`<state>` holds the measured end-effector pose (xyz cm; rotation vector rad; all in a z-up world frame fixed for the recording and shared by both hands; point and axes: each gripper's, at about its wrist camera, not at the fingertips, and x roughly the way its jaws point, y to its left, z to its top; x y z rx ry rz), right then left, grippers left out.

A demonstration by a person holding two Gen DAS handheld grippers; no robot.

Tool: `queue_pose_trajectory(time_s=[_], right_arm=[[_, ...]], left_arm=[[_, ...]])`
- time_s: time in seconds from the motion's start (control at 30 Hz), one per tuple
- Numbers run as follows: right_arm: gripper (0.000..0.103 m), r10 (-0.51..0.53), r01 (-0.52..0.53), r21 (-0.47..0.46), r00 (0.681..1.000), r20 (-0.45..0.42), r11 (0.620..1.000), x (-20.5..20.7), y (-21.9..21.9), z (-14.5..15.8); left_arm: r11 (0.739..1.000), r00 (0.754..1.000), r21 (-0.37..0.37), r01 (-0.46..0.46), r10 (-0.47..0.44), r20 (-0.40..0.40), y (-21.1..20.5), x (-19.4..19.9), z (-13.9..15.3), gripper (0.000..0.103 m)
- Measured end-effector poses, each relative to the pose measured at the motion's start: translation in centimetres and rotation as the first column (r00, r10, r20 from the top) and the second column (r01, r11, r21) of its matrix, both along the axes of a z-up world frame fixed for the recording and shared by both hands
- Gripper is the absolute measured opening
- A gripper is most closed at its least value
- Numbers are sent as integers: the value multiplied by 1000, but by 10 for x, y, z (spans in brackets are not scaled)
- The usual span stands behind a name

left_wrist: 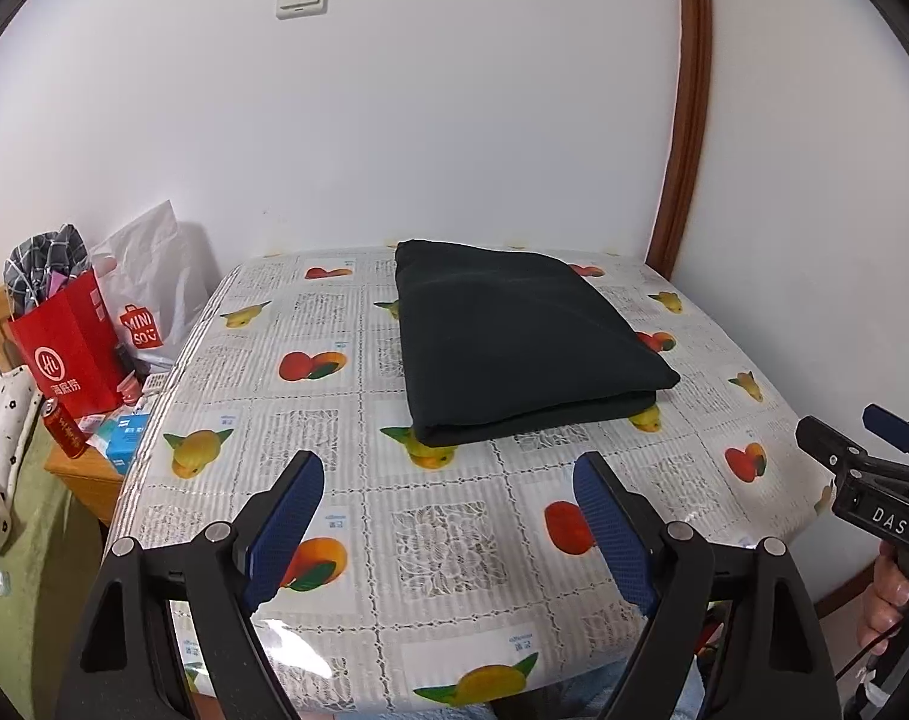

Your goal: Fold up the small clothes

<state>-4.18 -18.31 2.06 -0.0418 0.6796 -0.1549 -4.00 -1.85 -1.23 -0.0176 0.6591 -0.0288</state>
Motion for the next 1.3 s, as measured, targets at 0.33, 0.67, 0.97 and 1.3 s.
queue_pose_trajectory(time_s=[0.33, 0.67, 0.97, 1.3], right_arm=[[99, -26, 26, 3, 999, 24, 1000, -14, -6, 8], [99, -47, 47, -3, 999, 25, 999, -15, -7, 9], [99, -45, 45, -5, 999, 24, 999, -16, -2, 9], [99, -39, 39, -12, 999, 12, 999, -14, 3, 7]], left_arm=[[1000, 1000, -8, -10, 10, -2, -5, -1, -3, 84], [1000, 1000, 6, -19, 19, 4, -8, -2, -3, 84], [1000, 1000, -2, -19, 19, -3, -6, -1, -5, 84], [1000, 1000, -3, -26, 26, -6, -6, 0, -5, 84]])
